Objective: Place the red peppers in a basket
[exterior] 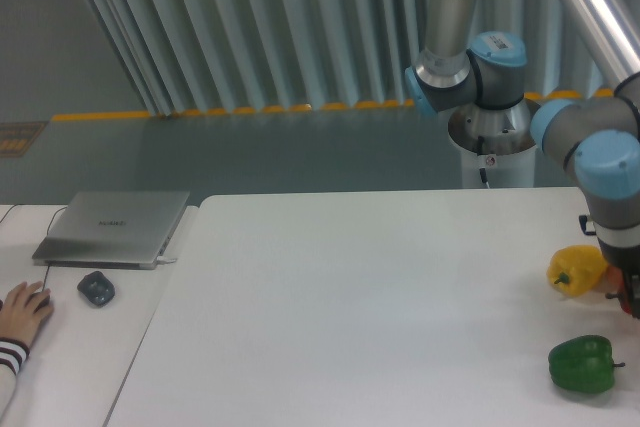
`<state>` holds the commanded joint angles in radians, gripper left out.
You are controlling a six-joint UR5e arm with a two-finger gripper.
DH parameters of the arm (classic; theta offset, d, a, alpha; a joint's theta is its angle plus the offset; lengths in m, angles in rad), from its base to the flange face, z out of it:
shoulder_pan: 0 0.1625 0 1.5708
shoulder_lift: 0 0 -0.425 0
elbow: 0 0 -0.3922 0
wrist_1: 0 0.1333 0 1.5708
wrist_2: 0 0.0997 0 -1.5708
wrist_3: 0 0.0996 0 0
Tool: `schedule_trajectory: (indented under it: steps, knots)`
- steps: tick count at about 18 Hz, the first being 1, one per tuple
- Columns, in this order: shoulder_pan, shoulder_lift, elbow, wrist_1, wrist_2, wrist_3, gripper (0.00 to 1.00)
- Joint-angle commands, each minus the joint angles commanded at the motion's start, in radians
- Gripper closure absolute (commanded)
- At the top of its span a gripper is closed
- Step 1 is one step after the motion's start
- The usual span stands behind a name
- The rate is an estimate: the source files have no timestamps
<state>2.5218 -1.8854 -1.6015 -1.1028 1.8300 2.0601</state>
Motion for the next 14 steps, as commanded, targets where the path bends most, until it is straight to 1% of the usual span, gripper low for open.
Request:
schedule_trajectory:
  steps: [3,5,8,11,12,14]
  knots:
    - [0.029,0.023,0.0,-0.023,-0.005,0.006,0.54]
    - [0.069,0.031,0.002,-0.025,-0.006,0.018,0.54]
    - [0.145,0.032,0.023,-0.025,-0.012,0.171,0.54]
    - [0.245,0.028,0.04,-0.023,-0.072,0.283,0.54]
    - [0.279,0.016,0.044,-0.016,-0.106,0.323,0.54]
    - [0.316,-0.006,0.046,-0.008,-0.126,0.357,0.54]
